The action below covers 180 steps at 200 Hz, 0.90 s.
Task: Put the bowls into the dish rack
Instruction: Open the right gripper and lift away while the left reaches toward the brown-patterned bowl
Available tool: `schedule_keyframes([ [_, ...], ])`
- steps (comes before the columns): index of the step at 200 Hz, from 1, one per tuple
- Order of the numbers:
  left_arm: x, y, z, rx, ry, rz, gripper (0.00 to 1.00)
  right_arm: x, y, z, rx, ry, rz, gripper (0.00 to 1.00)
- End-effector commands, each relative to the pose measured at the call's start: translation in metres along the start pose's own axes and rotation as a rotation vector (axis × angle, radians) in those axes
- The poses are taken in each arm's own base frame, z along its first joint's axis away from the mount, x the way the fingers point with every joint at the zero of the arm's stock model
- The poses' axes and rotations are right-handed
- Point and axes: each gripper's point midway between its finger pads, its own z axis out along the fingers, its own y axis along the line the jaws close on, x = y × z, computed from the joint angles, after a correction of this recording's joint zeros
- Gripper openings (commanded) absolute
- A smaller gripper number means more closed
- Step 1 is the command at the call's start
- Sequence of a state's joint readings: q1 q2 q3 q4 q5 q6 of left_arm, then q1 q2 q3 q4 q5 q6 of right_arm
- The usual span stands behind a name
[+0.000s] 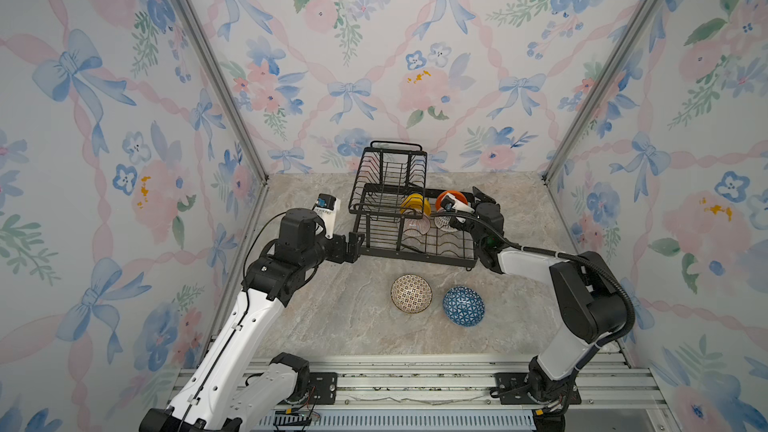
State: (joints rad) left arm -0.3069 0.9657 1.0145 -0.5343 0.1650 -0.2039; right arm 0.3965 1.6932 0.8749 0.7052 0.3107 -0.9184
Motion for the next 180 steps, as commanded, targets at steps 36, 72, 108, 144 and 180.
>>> schedule_keyframes([
  [36,0.029,-0.005,0.008,0.029,0.074,-0.079,0.98,-0.014,-0.019,-0.057,-0.023,0.087,0.268,0.97],
  [72,0.054,-0.018,0.018,0.020,0.132,-0.064,0.98,-0.016,-0.034,-0.081,-0.118,0.231,0.506,0.97],
  [108,0.080,-0.034,0.030,0.036,0.208,-0.059,0.98,-0.018,-0.034,-0.096,-0.221,0.295,0.631,0.97],
  [144,0.100,-0.051,0.044,0.100,0.246,-0.087,0.98,-0.015,-0.027,-0.103,-0.319,0.337,0.727,0.97],
  [180,0.129,-0.061,0.065,0.119,0.325,-0.113,0.98,-0.012,-0.022,-0.104,-0.344,0.350,0.729,0.97],
])
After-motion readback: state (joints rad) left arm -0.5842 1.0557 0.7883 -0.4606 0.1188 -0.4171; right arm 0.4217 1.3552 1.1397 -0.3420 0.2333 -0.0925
